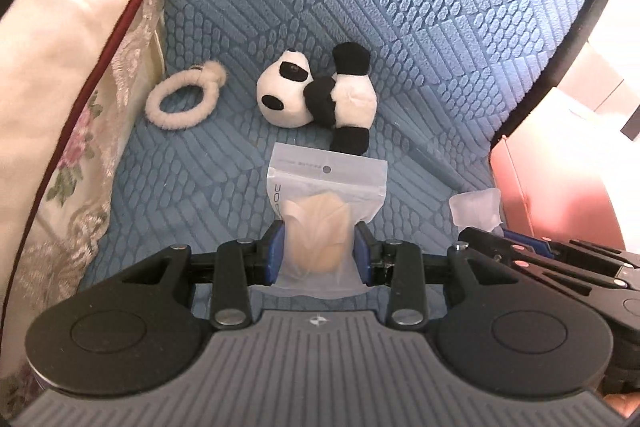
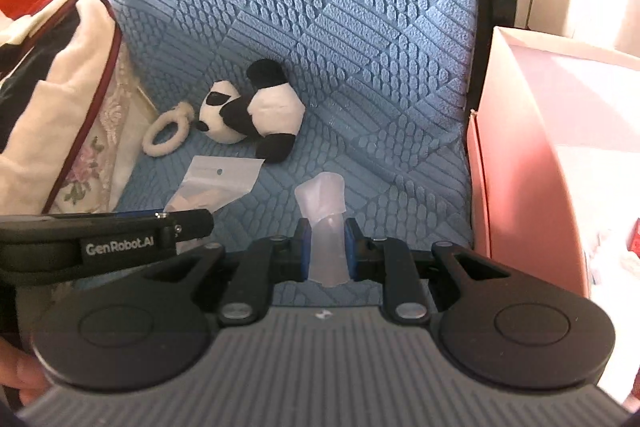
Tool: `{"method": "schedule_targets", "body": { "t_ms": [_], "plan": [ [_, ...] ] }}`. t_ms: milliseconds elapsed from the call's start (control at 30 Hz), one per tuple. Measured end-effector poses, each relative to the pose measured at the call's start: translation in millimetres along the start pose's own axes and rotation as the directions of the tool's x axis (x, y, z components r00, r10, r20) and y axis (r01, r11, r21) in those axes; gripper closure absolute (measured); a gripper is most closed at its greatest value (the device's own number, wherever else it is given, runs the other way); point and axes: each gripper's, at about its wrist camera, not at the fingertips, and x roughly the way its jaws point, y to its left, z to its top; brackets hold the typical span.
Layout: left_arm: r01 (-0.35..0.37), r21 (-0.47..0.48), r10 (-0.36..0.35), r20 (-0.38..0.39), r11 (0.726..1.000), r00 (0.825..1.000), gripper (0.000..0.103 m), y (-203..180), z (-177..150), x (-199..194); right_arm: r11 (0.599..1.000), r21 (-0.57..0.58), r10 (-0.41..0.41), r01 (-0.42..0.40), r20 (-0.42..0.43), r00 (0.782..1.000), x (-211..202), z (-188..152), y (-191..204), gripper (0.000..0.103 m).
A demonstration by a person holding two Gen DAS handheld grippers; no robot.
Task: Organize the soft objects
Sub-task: 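Lift the plastic packet with the right tool while the left tool lifts the sponge bag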
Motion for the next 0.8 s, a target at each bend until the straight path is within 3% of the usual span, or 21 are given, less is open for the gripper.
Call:
{"method": "schedule_targets", "body": {
  "t_ms": [267,800],
  "plan": [
    [-0.015,0.048,0.014,0.026,0.999,1.000,0.061,-5,-27,-23,1.000,0.016,-0.012,0.011,0.021,1.000,-22,-18,-1,0.082],
    [0.004,0.036,-0.005,0.039,0.999,0.999,0.061,-1,-57,-55,0.998,0.062,-0.021,0.019,0.032,0.999,-52,-50,5,0.082]
  ]
}}
